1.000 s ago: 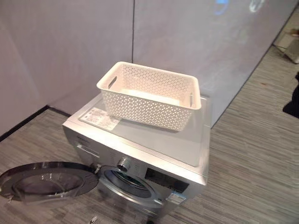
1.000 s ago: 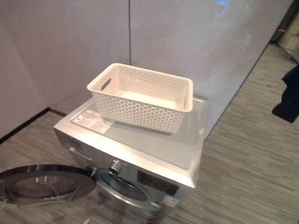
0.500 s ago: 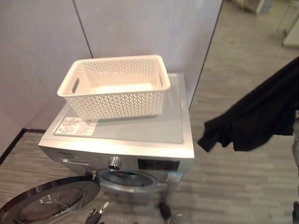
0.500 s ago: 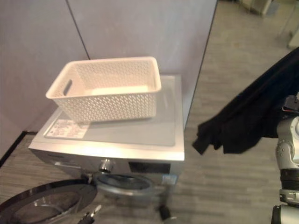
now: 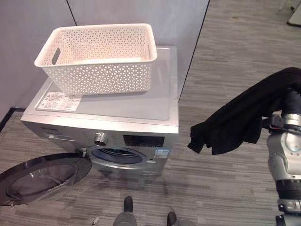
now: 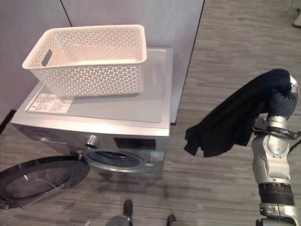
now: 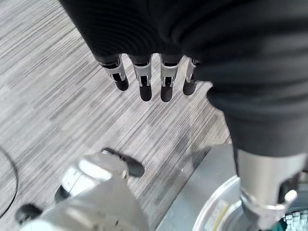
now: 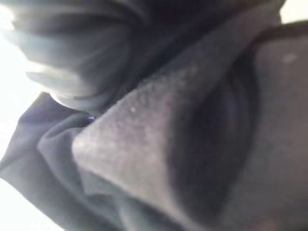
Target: Grab the laundry basket,head to the washer,open it,put in the laundry and shut it.
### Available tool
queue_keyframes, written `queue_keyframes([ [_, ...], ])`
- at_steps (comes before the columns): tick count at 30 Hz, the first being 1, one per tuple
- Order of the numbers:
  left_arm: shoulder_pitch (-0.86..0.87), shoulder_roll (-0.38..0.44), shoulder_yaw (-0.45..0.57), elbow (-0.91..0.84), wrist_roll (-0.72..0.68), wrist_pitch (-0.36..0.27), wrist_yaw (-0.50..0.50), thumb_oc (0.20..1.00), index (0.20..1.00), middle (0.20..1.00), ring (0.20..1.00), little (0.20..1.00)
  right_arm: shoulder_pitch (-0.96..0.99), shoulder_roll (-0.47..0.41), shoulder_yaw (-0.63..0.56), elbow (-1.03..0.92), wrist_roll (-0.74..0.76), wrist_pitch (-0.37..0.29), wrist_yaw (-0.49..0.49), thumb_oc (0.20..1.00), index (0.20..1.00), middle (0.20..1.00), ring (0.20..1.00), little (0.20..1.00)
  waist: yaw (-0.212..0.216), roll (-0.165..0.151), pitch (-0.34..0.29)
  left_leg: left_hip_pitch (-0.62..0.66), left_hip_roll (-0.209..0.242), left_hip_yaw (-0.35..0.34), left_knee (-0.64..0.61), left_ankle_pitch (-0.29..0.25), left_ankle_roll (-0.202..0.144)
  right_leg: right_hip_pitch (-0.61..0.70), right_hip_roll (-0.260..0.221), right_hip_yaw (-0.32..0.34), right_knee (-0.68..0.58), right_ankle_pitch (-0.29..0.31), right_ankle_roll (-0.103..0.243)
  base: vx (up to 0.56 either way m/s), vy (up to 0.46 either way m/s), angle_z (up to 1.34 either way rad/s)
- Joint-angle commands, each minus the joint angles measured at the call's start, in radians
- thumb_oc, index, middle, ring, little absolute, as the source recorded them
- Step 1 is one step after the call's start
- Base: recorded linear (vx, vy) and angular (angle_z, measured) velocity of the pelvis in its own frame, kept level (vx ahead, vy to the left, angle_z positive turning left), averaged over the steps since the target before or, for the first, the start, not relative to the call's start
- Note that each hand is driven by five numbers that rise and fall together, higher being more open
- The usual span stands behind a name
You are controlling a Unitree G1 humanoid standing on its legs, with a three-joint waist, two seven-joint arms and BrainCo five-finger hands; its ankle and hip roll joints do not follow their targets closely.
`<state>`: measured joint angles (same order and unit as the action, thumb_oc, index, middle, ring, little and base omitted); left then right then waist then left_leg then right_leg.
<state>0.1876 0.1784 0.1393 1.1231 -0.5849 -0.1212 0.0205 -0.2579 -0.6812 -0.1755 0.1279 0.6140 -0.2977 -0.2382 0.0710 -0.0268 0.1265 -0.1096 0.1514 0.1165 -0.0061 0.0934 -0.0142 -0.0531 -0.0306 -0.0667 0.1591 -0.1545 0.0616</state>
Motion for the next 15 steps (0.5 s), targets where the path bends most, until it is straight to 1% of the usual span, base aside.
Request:
queue_keyframes([
  [1, -0.061, 0.046, -0.012, 0.034, 0.014, -0.015, -0.009, 1.0, 1.0, 1.0, 1.0, 1.0, -0.021, -0.014, -0.009, -0.082, -0.015, -0.009, 0.059, 0.2, 0.2, 0.2, 0.2, 0.2, 0.011, -0.084, -0.029, 0.013, -0.095, -0.02, 0.053, -0.147, 0.004, 0.082, -0.068, -0.04, -0.158, 0.059, 0.045, -0.04, -0.129, 0.16],
  [2, -0.061, 0.046, -0.012, 0.034, 0.014, -0.015, -0.009, 1.0, 1.0, 1.0, 1.0, 1.0, -0.02, -0.014, -0.009, -0.082, -0.015, -0.009, 0.059, 0.2, 0.2, 0.2, 0.2, 0.2, 0.01, -0.084, -0.029, 0.013, -0.096, -0.021, 0.053, -0.147, 0.004, 0.083, -0.068, -0.042, -0.158, 0.059, 0.045, -0.02, -0.09, 0.25],
  [3, -0.074, 0.04, -0.032, 0.028, 0.023, -0.012, -0.016, 1.0, 1.0, 1.0, 1.0, 1.0, 0.046, 0.004, 0.014, -0.116, -0.029, 0.009, 0.099, 0.2, 0.2, 0.2, 0.2, 0.2, 0.001, -0.083, -0.02, 0.01, -0.089, -0.034, 0.048, -0.132, -0.005, 0.084, -0.054, -0.047, -0.16, 0.053, 0.032, -0.04, -0.131, 0.24],
  [4, -0.081, 0.038, -0.039, 0.021, 0.028, -0.011, -0.02, 1.0, 1.0, 1.0, 1.0, 1.0, 0.084, 0.016, 0.026, -0.143, -0.046, 0.019, 0.119, 0.2, 0.2, 0.2, 0.2, 0.2, -0.005, -0.083, -0.015, 0.002, -0.084, -0.041, 0.046, -0.12, -0.013, 0.086, -0.049, -0.055, -0.161, 0.048, 0.027, -0.04, -0.133, 0.23],
  [5, -0.079, 0.039, -0.04, 0.021, 0.029, -0.011, -0.02, 1.0, 1.0, 1.0, 1.0, 1.0, 0.088, 0.017, 0.024, -0.147, -0.047, 0.02, 0.118, 0.2, 0.2, 0.2, 0.2, 0.2, -0.008, -0.083, -0.016, 0.001, -0.084, -0.045, 0.046, -0.119, -0.013, 0.087, -0.049, -0.059, -0.161, 0.048, 0.027, -0.08, -0.139, 0.54],
  [6, -0.087, 0.035, -0.051, 0.005, 0.042, -0.01, -0.032, 1.0, 1.0, 1.0, 1.0, 1.0, 0.168, 0.031, 0.059, -0.222, -0.095, 0.041, 0.174, 0.2, 0.2, 0.2, 0.2, 0.2, -0.018, -0.08, -0.005, -0.015, -0.071, -0.056, 0.047, -0.102, -0.024, 0.086, -0.037, -0.07, -0.157, 0.036, 0.015, -0.08, -0.143, 0.7],
  [7, -0.086, 0.033, -0.058, -0.005, 0.046, -0.009, -0.038, 1.0, 1.0, 1.0, 1.0, 1.0, 0.201, 0.035, 0.07, -0.251, -0.108, 0.045, 0.199, 0.2, 0.2, 0.2, 0.2, 0.2, -0.021, -0.079, 0.0, -0.023, -0.065, -0.063, 0.048, -0.094, -0.029, 0.087, -0.031, -0.077, -0.156, 0.029, 0.009, -0.08, -0.14, 0.73],
  [8, -0.086, 0.033, -0.058, -0.005, 0.046, -0.009, -0.038, 1.0, 1.0, 1.0, 1.0, 1.0, 0.201, 0.035, 0.07, -0.252, -0.108, 0.045, 0.199, 0.2, 0.2, 0.2, 0.2, 0.2, -0.021, -0.079, 0.0, -0.023, -0.065, -0.064, 0.048, -0.094, -0.029, 0.087, -0.031, -0.077, -0.156, 0.029, 0.009, -0.14, -0.227, 0.28],
  [9, -0.091, 0.033, -0.083, -0.032, 0.043, -0.007, -0.055, 1.0, 1.0, 1.0, 1.0, 1.0, 0.253, 0.063, 0.157, -0.272, -0.105, 0.053, 0.274, 0.2, 0.2, 0.2, 0.2, 0.2, -0.023, -0.076, 0.029, -0.055, -0.036, -0.095, 0.06, -0.067, -0.044, 0.068, -0.004, -0.08, -0.137, 0.014, -0.016, -0.12, -0.179, 0.13],
  [10, -0.09, 0.033, -0.083, -0.032, 0.042, -0.007, -0.055, 1.0, 1.0, 1.0, 1.0, 1.0, 0.253, 0.063, 0.157, -0.272, -0.105, 0.053, 0.275, 0.2, 0.2, 0.2, 0.2, 0.2, -0.025, -0.076, 0.029, -0.056, -0.036, -0.096, 0.061, -0.067, -0.044, 0.067, -0.004, -0.081, -0.136, 0.013, -0.016, -0.17, -0.248, 0.18],
  [11, -0.094, 0.037, -0.09, -0.037, 0.041, -0.006, -0.06, 1.0, 1.0, 1.0, 1.0, 1.0, 0.256, 0.065, 0.197, -0.276, -0.099, 0.056, 0.3, 0.2, 0.2, 0.2, 0.2, 0.2, -0.02, -0.078, 0.043, -0.066, -0.029, -0.123, 0.068, -0.062, -0.046, 0.055, 0.008, -0.074, -0.126, 0.012, -0.024, -0.06, -0.072, 0.28],
  [12, -0.094, 0.037, -0.089, -0.037, 0.04, -0.006, -0.061, 1.0, 1.0, 1.0, 1.0, 1.0, 0.254, 0.065, 0.198, -0.274, -0.099, 0.055, 0.3, 0.2, 0.2, 0.2, 0.2, 0.2, -0.021, -0.078, 0.043, -0.067, -0.029, -0.124, 0.069, -0.063, -0.046, 0.055, 0.009, -0.074, -0.125, 0.011, -0.024, -0.1, -0.127, 0.24],
  [14, -0.094, 0.038, -0.092, -0.033, 0.039, -0.008, -0.069, 1.0, 1.0, 1.0, 1.0, 1.0, 0.251, 0.065, 0.27, -0.281, -0.077, 0.06, 0.344, 0.2, 0.2, 0.2, 0.2, 0.2, -0.015, -0.083, 0.063, -0.086, -0.028, -0.182, 0.098, -0.07, -0.05, 0.039, 0.027, -0.056, -0.117, 0.013, -0.034, -0.13, -0.2, 0.03],
  [15, -0.096, 0.042, -0.096, -0.03, 0.03, -0.012, -0.068, 1.0, 1.0, 1.0, 1.0, 1.0, 0.221, 0.066, 0.337, -0.278, -0.052, 0.062, 0.369, 0.2, 0.2, 0.2, 0.2, 0.2, 0.01, -0.097, 0.088, -0.117, -0.055, -0.266, 0.175, -0.093, -0.052, 0.034, 0.036, -0.033, -0.121, 0.026, -0.039, -0.16, -0.34, -0.33],
])
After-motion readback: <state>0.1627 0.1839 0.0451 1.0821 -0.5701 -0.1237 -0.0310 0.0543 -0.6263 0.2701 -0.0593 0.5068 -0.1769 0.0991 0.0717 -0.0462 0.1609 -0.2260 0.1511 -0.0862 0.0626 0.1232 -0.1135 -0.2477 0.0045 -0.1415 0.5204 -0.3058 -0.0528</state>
